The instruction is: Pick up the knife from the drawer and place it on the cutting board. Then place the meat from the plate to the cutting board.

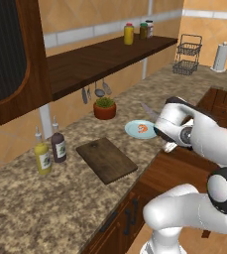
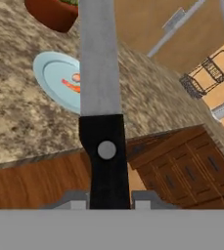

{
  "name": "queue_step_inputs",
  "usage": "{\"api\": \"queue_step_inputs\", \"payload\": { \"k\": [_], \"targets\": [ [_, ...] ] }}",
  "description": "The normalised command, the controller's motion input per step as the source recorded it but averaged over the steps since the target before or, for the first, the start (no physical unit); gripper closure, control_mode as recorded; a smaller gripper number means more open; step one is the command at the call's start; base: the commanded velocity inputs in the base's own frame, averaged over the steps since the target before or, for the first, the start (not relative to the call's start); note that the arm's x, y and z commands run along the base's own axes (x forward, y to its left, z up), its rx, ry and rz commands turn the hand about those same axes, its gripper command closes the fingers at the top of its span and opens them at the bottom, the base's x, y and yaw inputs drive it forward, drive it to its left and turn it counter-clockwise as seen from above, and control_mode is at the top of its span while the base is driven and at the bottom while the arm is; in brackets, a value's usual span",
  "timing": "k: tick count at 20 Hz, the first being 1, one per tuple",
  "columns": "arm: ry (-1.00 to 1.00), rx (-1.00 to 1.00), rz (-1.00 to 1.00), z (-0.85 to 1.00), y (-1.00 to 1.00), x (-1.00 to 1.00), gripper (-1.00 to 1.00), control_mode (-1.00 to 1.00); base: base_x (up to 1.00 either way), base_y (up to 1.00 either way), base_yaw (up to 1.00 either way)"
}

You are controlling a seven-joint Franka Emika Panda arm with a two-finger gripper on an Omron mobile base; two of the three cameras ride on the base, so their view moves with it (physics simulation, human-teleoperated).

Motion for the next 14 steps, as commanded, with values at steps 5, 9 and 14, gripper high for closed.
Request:
{"api": "queue_step_inputs", "payload": {
  "k": [5, 9, 14],
  "targets": [
    [0.19, -0.04, 0.11, 0.61, 0.96, 0.10, 1.00, -1.00, 0.00, 0.00, 0.00],
    [0.12, 0.00, 0.12, 0.18, 0.91, 0.44, 1.00, -1.00, 0.00, 0.00, 0.00],
    [0.11, -0.02, 0.27, 0.20, 0.31, 0.44, 1.00, -1.00, 0.00, 0.00, 0.00]
  ]
}}
